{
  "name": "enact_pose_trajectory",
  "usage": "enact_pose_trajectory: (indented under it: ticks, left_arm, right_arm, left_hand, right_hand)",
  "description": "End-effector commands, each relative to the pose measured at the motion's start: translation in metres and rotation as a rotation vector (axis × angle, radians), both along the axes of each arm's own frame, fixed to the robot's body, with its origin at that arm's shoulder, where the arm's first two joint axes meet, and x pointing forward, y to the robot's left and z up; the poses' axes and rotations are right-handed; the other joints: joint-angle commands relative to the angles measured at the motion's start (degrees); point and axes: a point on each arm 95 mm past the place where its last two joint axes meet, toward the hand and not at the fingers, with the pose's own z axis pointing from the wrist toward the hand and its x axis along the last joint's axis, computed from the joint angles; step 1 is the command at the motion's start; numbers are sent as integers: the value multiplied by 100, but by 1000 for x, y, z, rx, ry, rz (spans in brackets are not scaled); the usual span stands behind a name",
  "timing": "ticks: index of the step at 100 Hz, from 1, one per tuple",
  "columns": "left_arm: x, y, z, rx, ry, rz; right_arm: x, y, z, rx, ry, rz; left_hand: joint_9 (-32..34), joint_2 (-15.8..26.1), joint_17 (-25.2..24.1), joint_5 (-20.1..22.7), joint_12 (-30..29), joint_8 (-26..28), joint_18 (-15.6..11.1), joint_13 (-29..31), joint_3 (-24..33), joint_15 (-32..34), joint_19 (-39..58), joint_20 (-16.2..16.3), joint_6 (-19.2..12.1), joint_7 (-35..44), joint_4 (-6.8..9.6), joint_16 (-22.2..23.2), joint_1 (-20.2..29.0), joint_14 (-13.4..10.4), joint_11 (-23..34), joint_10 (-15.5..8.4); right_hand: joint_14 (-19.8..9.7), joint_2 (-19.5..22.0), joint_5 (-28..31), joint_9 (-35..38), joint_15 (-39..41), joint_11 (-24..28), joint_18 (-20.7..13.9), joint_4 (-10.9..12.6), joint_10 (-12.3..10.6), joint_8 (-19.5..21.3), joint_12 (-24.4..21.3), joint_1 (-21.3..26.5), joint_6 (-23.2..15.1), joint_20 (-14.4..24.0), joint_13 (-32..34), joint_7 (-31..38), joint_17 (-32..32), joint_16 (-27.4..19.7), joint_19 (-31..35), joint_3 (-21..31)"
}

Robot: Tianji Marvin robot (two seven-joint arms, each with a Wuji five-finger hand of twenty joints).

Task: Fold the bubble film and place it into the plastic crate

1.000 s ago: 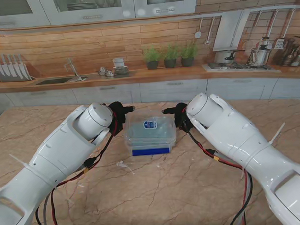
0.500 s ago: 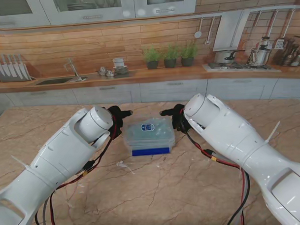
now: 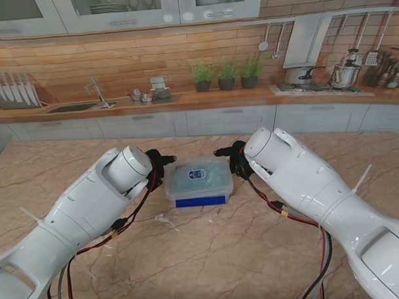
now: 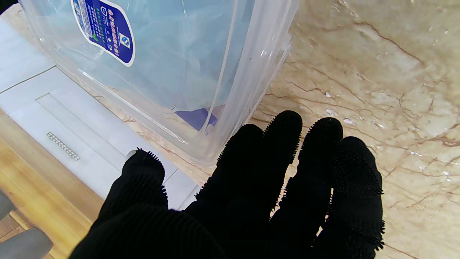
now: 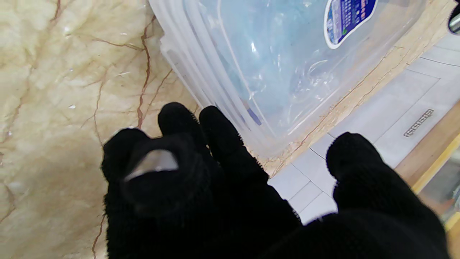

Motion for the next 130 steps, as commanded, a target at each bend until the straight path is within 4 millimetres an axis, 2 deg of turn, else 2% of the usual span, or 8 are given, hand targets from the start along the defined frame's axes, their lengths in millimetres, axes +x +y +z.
enact_pose_trajectory:
  ticks: [1,78,90,130]
  left_arm:
    - [-3,-11,-2,-18,13,-13]
    - [-5,-11,-6,-7,17,-14]
    - [-6,-11,-6,-3,20,-10]
    - [-13,-2,-8,15,25,7]
  right_arm:
    - [-3,11,1,9,0,22]
    - [-12,1,-15,-53,32,-12]
    - [-13,0,-17,-61,33,-18]
    - [-18,-9,-15,-81,10,-32]
  left_hand:
    - [-303,-41,-71,-118,-39,-65,-37,-118,-35,-27,-33,-47,-998,-227,136,-28,-109,56,-106,-196]
    - [-635,-43,-131,-314,-47,-225,-31,-201,-35,-60,-49,-78,-1113,-540,137,-11,-130,64,-217,-201]
    - [-707,-35,-154,-355,-53,-247,-53,-235,-35,-73,-58,-84,-1171,-577,138,-12,-137,66,-243,-143]
    - [-837,1,-252,-482,-44,-308,-91,-347,-39,-111,-92,-107,-1208,-708,144,-14,-177,63,-249,-86]
  right_hand:
    - [75,152,-72,300,128,463,-396,216,52,28,41,5,-1183,144,-94,15,-51,8,844,-42]
    - [85,57,-125,215,85,426,-401,221,36,34,39,65,-1239,142,-179,-16,-130,13,789,4]
    - [84,45,-126,220,81,423,-403,214,27,42,39,75,-1252,143,-183,-13,-137,15,783,3]
    - [135,97,-167,127,-27,352,-383,199,33,51,22,-28,-1263,128,-318,-38,-268,3,674,-2]
